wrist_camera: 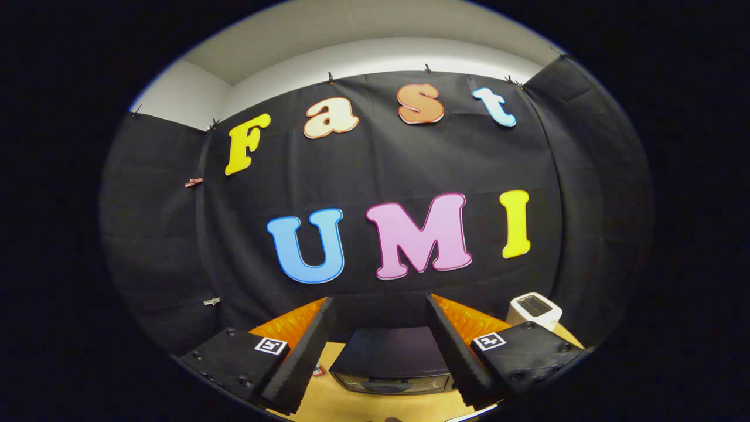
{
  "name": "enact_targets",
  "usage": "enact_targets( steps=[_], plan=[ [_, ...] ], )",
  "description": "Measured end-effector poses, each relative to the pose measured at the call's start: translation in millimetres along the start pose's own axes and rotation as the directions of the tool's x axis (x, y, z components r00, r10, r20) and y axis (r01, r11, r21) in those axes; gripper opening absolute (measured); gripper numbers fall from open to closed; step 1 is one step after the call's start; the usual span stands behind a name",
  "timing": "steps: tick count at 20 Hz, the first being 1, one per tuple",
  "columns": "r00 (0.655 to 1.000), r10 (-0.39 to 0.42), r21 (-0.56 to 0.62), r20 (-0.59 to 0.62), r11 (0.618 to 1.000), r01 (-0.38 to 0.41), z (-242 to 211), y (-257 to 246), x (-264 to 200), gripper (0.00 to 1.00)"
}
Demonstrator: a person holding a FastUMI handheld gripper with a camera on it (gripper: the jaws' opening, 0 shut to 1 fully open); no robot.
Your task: Open the toaster oven, put the food inside, and close the toaster oven door.
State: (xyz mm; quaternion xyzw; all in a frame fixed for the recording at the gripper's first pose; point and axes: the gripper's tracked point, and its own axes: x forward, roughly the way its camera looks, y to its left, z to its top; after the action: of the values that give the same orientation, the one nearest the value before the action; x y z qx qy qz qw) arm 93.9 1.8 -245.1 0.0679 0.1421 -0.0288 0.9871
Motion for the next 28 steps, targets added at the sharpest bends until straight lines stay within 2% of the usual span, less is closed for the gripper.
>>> enact_targets(
  steps=[6, 9, 11, 17, 21, 25, 28],
  plan=[
    [0.993, -0.028, 0.028, -0.112, 0.999, 0.032, -94, -11, 46, 0.98],
    [0.987, -0.077, -0.019, -0.141, 0.997, 0.075, -133, -23, 62, 0.99],
    [0.982, -0.091, 0.002, -0.166, 0.996, 0.092, -161, -28, 67, 0.99],
    [0.941, -0.149, 0.006, -0.304, 0.987, 0.159, -244, -46, 77, 0.99],
    [0.916, -0.155, -0.008, -0.371, 0.986, 0.164, -280, -46, 80, 0.99],
    [0.918, -0.180, -0.066, -0.354, 0.984, 0.168, -282, -48, 76, 0.97],
    [0.907, -0.208, -0.126, -0.367, 0.977, 0.173, -291, -51, 72, 0.97]
  ],
)
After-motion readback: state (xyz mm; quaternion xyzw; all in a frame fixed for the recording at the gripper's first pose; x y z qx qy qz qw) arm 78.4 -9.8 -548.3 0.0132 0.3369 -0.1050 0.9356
